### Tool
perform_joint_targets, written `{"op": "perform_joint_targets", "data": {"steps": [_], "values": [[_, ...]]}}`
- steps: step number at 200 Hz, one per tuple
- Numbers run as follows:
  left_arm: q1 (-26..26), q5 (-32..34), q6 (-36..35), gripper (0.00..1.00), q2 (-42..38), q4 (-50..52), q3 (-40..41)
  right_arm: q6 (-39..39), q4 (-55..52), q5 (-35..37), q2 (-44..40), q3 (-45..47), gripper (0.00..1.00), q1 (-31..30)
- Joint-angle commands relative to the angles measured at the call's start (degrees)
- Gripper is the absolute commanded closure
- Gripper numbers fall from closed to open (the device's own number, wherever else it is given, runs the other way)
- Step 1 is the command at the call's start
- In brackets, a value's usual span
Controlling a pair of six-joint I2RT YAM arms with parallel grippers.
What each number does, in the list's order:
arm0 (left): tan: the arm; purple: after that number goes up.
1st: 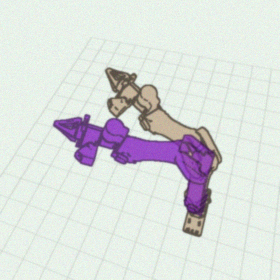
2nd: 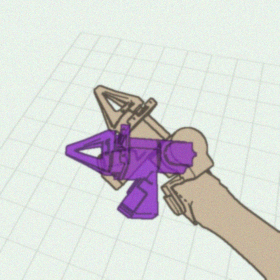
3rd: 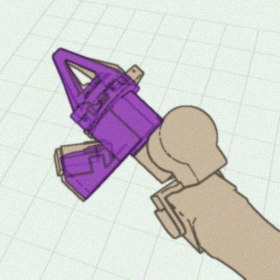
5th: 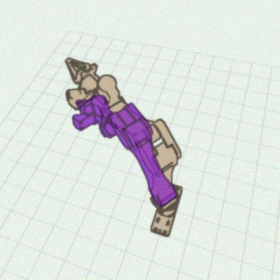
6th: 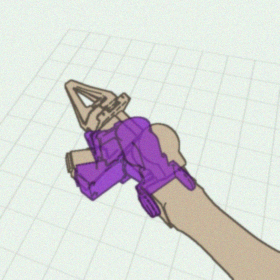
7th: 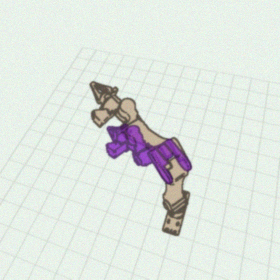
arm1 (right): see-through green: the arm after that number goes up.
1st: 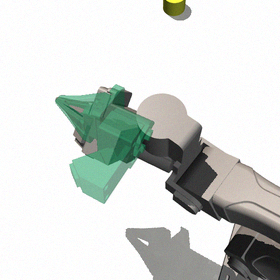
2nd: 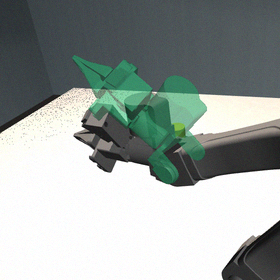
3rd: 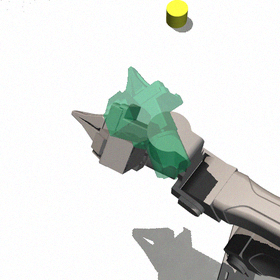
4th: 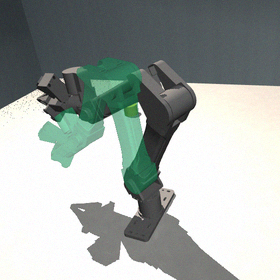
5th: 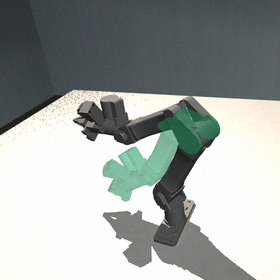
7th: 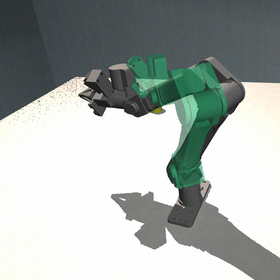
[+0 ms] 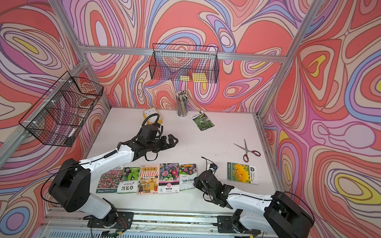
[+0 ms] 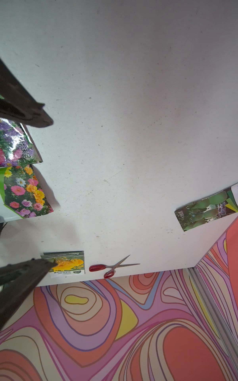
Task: Arrange the seed packets in a row
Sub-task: Place the seed packet at the center of the board.
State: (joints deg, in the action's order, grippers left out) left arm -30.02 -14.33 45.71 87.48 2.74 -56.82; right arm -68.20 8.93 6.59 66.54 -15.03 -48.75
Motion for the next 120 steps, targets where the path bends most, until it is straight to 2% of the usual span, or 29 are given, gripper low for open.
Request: {"op": "perform_joint_targets", "data": {"steps": [1,47,75,96,113,120], "values": [[-0.1,-0.2,0.4,0.01,-0.9,-0.4,-0.3,-0.5,-2.2,0.8,-1.1,-0.7,0.69,-0.3],[0.0,-0.7,-0.5,0.01,-0.1,0.6,-1.8,-1.1,-9.8,2.9,-3.9,-2.6,0.40,-0.3],[-0.1,-2.1,-2.1,0.01,0.8,1.3,-3.3,-1.1,-24.8,9.1,-7.7,-7.3,0.26,-0.3],[-1.1,-5.9,-4.2,0.01,4.0,1.9,-7.1,1.9,-36.3,15.7,-9.7,-12.9,0.14,0.5],[-3.8,-6.3,-7.1,0.01,8.5,5.4,-13.0,5.9,-43.2,16.1,-9.6,-17.1,0.10,5.6],[-4.9,-5.9,-8.1,0.01,10.6,7.2,-16.0,8.5,-44.3,14.0,-9.9,-18.0,0.10,10.4]]}}
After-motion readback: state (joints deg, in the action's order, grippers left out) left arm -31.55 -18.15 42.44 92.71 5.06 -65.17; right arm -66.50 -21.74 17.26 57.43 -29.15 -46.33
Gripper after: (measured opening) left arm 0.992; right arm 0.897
